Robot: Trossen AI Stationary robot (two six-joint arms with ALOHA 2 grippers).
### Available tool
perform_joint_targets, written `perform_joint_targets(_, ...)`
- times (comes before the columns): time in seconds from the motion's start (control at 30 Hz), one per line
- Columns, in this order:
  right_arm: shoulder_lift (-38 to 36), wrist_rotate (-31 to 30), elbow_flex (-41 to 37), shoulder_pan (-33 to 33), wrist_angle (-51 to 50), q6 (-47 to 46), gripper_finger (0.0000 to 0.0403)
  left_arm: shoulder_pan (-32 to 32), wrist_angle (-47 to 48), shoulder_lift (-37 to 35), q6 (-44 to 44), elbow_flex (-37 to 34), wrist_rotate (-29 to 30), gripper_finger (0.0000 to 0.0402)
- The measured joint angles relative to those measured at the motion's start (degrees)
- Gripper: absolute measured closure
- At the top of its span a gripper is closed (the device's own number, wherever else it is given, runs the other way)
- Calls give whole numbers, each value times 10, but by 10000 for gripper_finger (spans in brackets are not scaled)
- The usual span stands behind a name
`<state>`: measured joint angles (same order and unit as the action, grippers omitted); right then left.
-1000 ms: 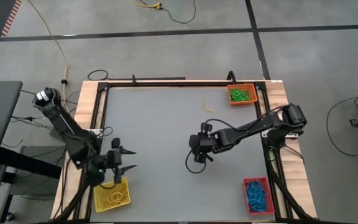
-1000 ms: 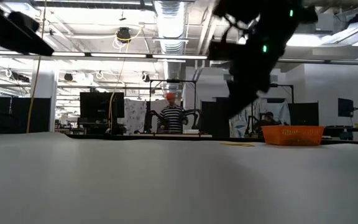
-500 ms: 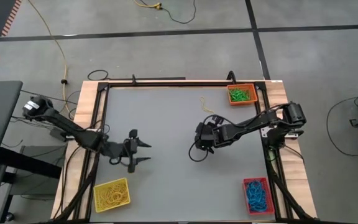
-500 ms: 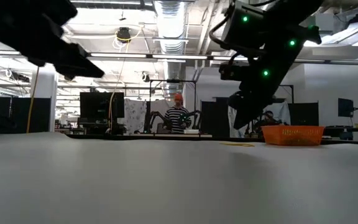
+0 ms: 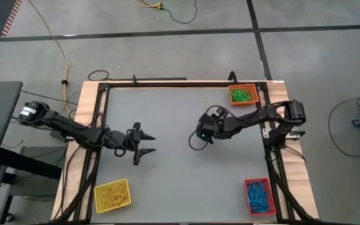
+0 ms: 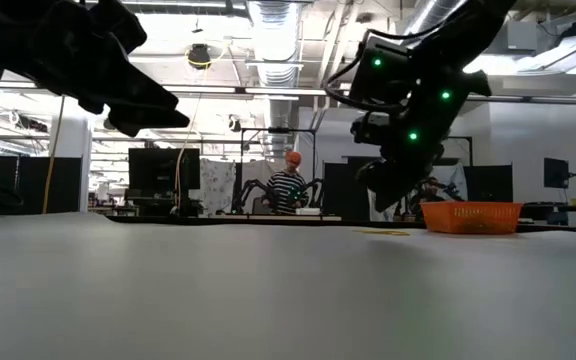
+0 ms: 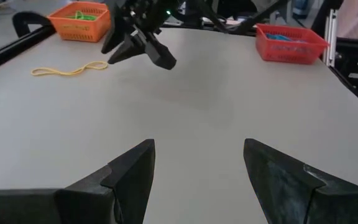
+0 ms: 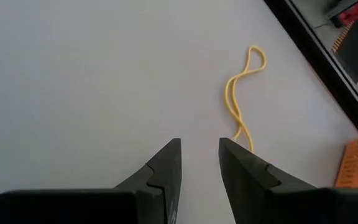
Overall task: Sort rubber bands into baskets
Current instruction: Put the yellow rubber band into the yellow bin
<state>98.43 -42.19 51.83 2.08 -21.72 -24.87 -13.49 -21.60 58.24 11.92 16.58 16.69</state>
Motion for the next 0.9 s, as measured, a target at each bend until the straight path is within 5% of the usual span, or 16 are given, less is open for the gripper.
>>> perform_joint_targets(0.43, 0, 102, 0, 66, 193, 149, 267, 2, 0, 0, 35, 0, 5, 166)
perform_joint_targets(0.7, 0, 138, 0, 122, 212, 190, 267, 1, 2, 0, 67, 0, 21, 166)
perform_joint_targets(0.9, 0, 222, -4, 179, 221, 194, 267, 1, 16, 1, 82, 0, 22, 166)
